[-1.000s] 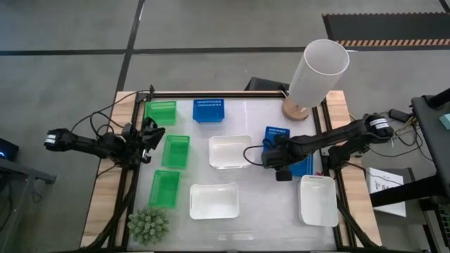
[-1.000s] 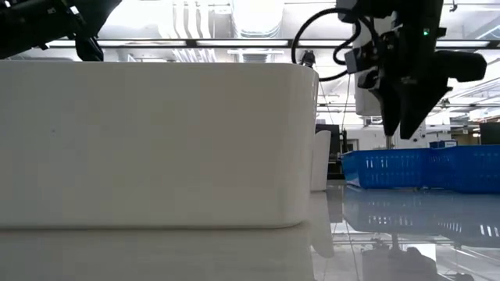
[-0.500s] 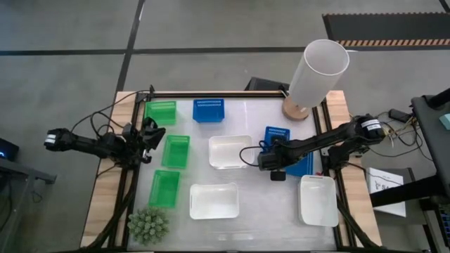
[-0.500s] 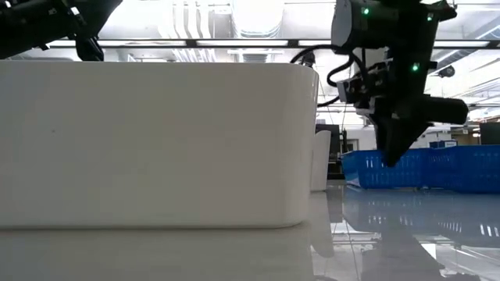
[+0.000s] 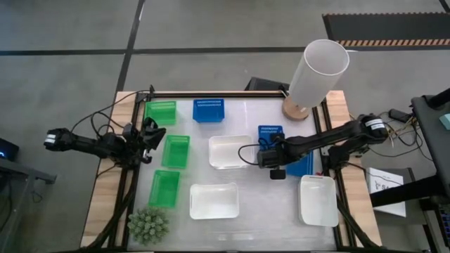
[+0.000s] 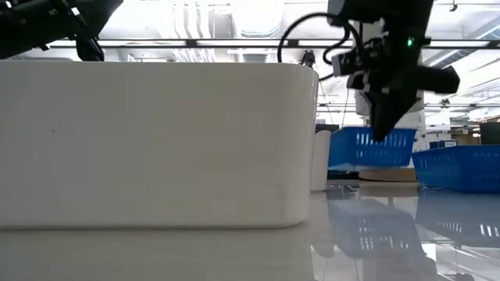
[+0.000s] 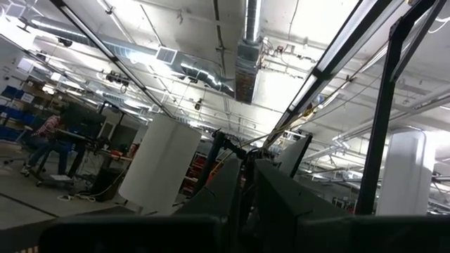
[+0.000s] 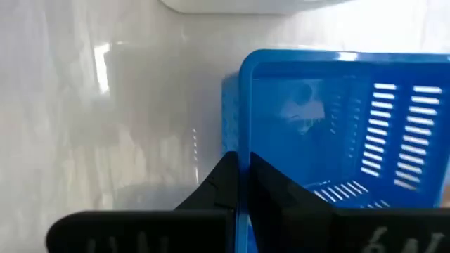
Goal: Stack baskets by color
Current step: Stack the middle blue bin on the bottom blue bin
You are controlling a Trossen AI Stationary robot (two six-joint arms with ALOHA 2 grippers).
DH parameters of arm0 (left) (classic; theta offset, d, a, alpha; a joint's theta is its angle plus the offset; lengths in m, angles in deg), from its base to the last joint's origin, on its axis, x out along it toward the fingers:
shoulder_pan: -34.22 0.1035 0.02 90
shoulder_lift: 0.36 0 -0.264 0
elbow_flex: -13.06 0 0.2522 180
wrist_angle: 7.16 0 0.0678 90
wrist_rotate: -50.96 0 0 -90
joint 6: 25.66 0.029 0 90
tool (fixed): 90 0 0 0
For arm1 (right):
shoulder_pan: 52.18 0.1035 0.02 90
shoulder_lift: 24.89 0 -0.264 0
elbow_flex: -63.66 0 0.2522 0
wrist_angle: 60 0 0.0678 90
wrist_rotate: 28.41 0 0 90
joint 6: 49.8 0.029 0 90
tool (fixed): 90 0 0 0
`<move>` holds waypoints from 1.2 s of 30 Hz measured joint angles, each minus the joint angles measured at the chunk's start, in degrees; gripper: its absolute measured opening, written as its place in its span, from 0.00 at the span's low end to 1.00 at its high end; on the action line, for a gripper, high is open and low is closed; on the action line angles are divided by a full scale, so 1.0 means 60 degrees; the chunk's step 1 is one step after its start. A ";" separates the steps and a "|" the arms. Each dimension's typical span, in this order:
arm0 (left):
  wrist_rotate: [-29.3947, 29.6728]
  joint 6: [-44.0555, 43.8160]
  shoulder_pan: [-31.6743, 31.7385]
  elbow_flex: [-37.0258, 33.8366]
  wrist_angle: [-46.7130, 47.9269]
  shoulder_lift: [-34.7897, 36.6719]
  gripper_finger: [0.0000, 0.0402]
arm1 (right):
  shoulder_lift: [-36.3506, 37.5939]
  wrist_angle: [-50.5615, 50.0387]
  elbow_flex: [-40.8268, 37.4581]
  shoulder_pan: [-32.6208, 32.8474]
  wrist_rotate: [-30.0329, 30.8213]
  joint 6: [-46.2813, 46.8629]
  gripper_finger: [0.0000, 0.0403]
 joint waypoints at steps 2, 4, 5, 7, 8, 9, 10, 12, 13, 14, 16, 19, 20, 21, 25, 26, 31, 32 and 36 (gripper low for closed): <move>0.0000 0.0000 0.0000 0.0000 -0.0003 -0.0004 0.07 | 0.0087 -0.0560 0.0333 0.0009 0.0056 0.0186 0.02; 0.0000 -0.0004 0.0000 0.0000 -0.0003 -0.0028 0.07 | 0.0185 -0.1149 0.0673 0.0100 0.0064 0.0474 0.02; 0.0000 -0.0003 0.0000 -0.0004 0.0007 -0.0029 0.07 | 0.0262 -0.1384 0.0823 0.0198 0.0076 0.0652 0.02; 0.0000 -0.0004 0.0000 -0.0004 -0.0005 -0.0025 0.07 | 0.0410 -0.1757 0.1051 0.0509 0.0099 0.0989 0.02; 0.0000 -0.0004 0.0000 -0.0004 -0.0006 -0.0025 0.07 | 0.0507 -0.1928 0.1120 0.0701 0.0153 0.1198 0.02; 0.0000 -0.0004 0.0000 -0.0004 0.0002 -0.0012 0.07 | 0.0607 -0.2086 0.1164 0.0918 0.0239 0.1421 0.02; 0.0000 -0.0007 0.0000 -0.0004 -0.0004 -0.0006 0.07 | 0.0713 -0.2239 0.1185 0.1133 0.0280 0.1652 0.02; 0.0000 -0.0007 0.0000 -0.0004 -0.0009 -0.0004 0.07 | 0.0931 -0.2556 0.1218 0.1573 0.0278 0.2265 0.02; 0.0000 -0.0010 0.0000 -0.0004 -0.0001 -0.0004 0.07 | 0.1024 -0.2749 0.1218 0.1806 0.0278 0.2630 0.02; 0.0000 -0.0011 0.0000 -0.0004 -0.0003 -0.0004 0.07 | 0.1114 -0.2925 0.1188 0.2051 0.0267 0.2985 0.02; 0.0000 -0.0007 0.0000 -0.0004 -0.0004 -0.0040 0.07 | 0.1306 -0.3287 0.1063 0.2555 0.0200 0.3660 0.02; 0.0000 -0.0011 0.0000 -0.0004 0.0001 -0.0087 0.07 | 0.1560 -0.3434 0.0835 0.3274 0.0190 0.4568 0.02; 0.0000 -0.0010 0.0000 -0.0004 0.0000 -0.0084 0.07 | 0.1618 -0.3434 0.0747 0.3481 0.0183 0.4822 0.02; 0.0000 -0.0007 0.0000 -0.0004 -0.0003 -0.0084 0.07 | 0.1671 -0.3444 0.0638 0.3655 0.0187 0.5081 0.02; 0.0000 -0.0007 0.0000 -0.0004 -0.0003 -0.0080 0.07 | 0.1778 -0.3455 0.0128 0.3997 0.0190 0.5593 0.02; 0.0000 -0.0007 0.0000 -0.0004 -0.0003 -0.0080 0.07 | 0.1785 -0.3455 -0.0006 0.4018 0.0195 0.5625 0.02; 0.0143 -0.0007 0.0000 -0.0004 -0.0018 -0.0058 0.07 | 0.1781 -0.3438 -0.0627 0.4022 0.0321 0.5573 0.02; 0.0188 -0.0007 0.0000 -0.0004 -0.0021 -0.0058 0.07 | 0.1781 -0.3427 -0.0718 0.4022 0.0336 0.5573 0.02; 0.0189 -0.0007 0.0000 -0.0004 -0.0014 -0.0076 0.07 | 0.1792 -0.3296 -0.0964 0.4022 0.0282 0.5679 0.03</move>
